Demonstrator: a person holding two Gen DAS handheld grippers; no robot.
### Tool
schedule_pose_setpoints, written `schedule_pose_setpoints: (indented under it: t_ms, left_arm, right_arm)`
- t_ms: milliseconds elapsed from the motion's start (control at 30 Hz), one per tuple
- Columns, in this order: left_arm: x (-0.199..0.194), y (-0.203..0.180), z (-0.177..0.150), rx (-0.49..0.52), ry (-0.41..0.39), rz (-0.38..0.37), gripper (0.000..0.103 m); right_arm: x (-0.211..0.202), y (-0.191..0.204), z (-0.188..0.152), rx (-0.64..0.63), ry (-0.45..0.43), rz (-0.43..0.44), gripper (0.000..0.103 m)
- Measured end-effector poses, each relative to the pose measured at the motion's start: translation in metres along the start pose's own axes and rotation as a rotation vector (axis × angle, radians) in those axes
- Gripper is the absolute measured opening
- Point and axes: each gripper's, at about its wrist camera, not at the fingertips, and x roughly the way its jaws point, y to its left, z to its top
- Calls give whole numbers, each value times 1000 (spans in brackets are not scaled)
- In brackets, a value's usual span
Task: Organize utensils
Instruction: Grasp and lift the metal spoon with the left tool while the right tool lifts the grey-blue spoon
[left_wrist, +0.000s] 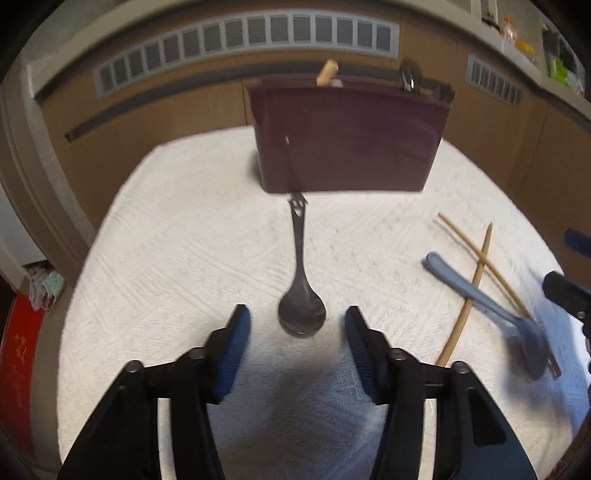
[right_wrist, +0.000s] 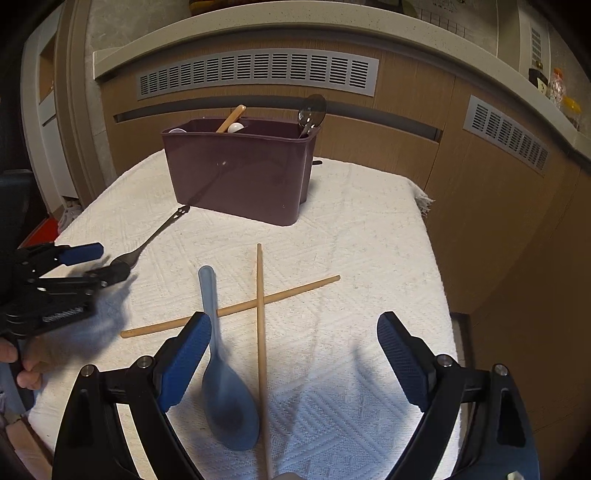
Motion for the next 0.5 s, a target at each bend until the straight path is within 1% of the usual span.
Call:
schedule_pose_setpoints:
  t_ms: [33, 67, 133, 167, 200, 267, 300, 333, 400, 433, 467, 500]
  left_arm:
    - [0, 2, 2, -13, -12, -9, 30]
    - [-1, 3, 3, -18, -20, 6, 29]
    - [-9, 8, 3, -17, -61, 3, 28]
    - [-17, 9, 4, -7, -92, 19, 28]
    - [-30, 10, 5, 13, -141, 46, 28]
    - [-51, 14, 10, 25, -209, 55, 28]
    - [-63, 17, 13, 23, -241, 53, 28]
    - [-77, 19, 17, 19, -278, 45, 28]
    - [-97, 22, 24, 27, -327, 32, 28]
    - [-104, 22, 27, 38, -341, 27, 21]
    - [-108, 23, 28, 45, -348, 22, 17]
    - [-113, 23, 30, 49, -353, 12, 17]
  right_arm:
    - [-1, 1, 1, -4, -3, 2, 89]
    - [-2, 4, 1, -8, -2, 10, 88]
    - [0, 8, 3, -21, 8, 45, 83]
    - [1, 11, 5, -30, 20, 69, 81]
    - [2, 13, 5, -39, 28, 91, 78]
    - [6, 18, 6, -64, 42, 139, 76]
    - [10, 21, 8, -73, 56, 158, 66]
    - [16, 24, 10, -87, 82, 186, 49]
    - [29, 30, 14, -108, 137, 237, 30]
    - [38, 33, 17, -117, 159, 256, 29]
    - [44, 36, 19, -126, 166, 258, 29]
    - [49, 38, 21, -137, 173, 259, 28]
